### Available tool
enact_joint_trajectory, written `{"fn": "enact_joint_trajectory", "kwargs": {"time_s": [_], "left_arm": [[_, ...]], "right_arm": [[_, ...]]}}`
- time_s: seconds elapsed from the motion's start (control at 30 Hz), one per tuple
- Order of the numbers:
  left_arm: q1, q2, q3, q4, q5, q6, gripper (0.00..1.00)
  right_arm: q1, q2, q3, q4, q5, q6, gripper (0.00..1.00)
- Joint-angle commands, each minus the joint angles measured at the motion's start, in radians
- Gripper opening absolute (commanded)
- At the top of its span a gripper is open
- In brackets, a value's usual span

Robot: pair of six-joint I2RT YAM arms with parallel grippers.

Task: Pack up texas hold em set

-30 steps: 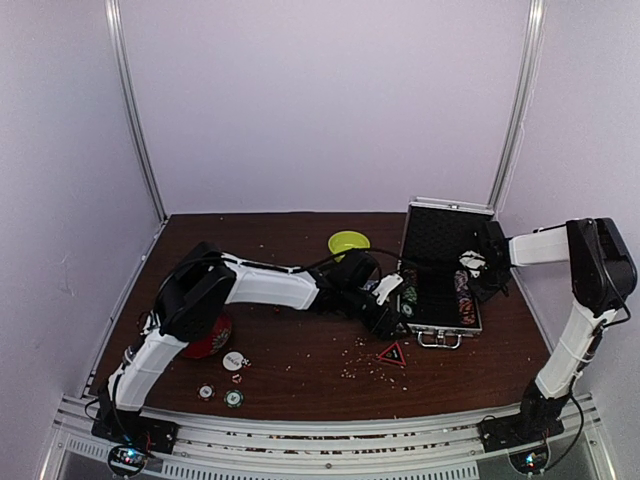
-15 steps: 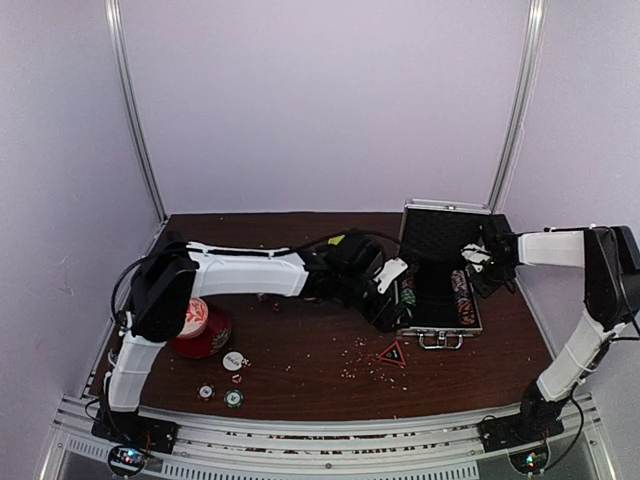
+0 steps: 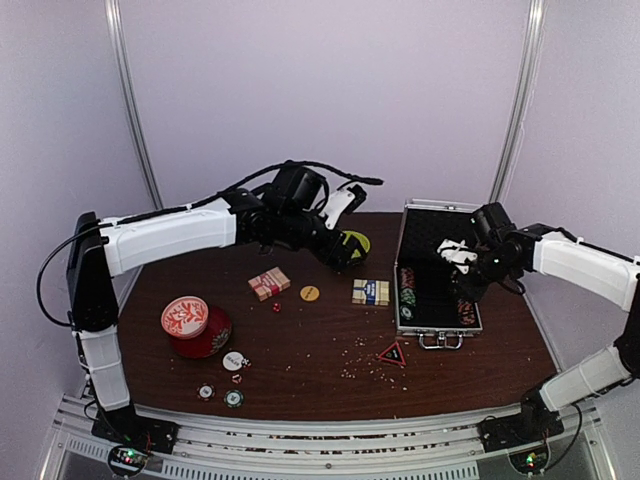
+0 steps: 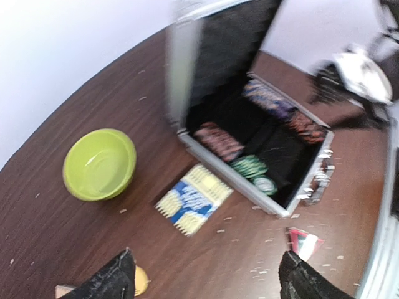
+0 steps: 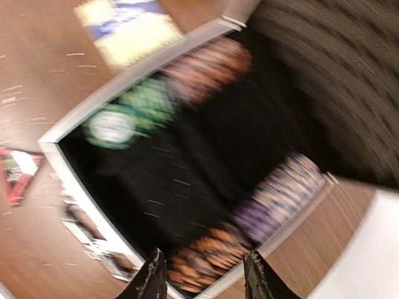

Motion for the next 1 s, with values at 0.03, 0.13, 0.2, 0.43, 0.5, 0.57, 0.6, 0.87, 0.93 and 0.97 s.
{"fn": "enact_joint_trajectory", "kwargs": {"time_s": [0.03, 0.13, 0.2, 0.43, 0.5, 0.57, 0.6, 0.87, 0.93, 0.97], "left_arm": [[0.087, -0.067, -0.147, 0.115, -0.065, -0.037, 0.81], [0.089, -0.121, -0.203, 0.136, -0.115, -0.033, 0.81], [0.089, -0.154, -0.241, 0.157, -0.136, -0.031, 0.82], [0.088, -0.193, -0.259, 0.158, -0.183, -0.034, 0.81], [0.088, -0.194, -0.260, 0.157, -0.179, -0.036, 0.81], [0.089, -0.193, -0.260, 0.157, -0.179, -0.037, 0.81], [0.088, -0.191, -0.260, 0.157, -0.180, -0.036, 0.81], [0.089, -0.189, -0.262, 0.157, -0.172, -0.041, 0.81], [0.089, -0.186, -0.263, 0.155, -0.172, -0.040, 0.81], [0.089, -0.185, -0.261, 0.154, -0.172, -0.041, 0.81]], "right_arm": [[0.132, 0.096, 0.098, -0.041, -0.053, 0.017, 0.46], [0.167, 0.149, 0.109, 0.014, -0.051, 0.033, 0.56], [0.188, 0.180, 0.110, 0.050, -0.050, 0.024, 0.65], [0.205, 0.288, 0.184, 0.042, -0.032, 0.026, 0.75], [0.206, 0.295, 0.178, 0.048, -0.034, 0.026, 0.75], [0.207, 0.303, 0.174, 0.053, -0.041, 0.025, 0.76], [0.209, 0.309, 0.174, 0.051, -0.041, 0.026, 0.76], [0.213, 0.385, 0.190, 0.053, 0.020, 0.059, 0.79], [0.214, 0.398, 0.192, 0.053, 0.017, 0.061, 0.81], [0.214, 0.403, 0.195, 0.052, 0.011, 0.064, 0.82]]}}
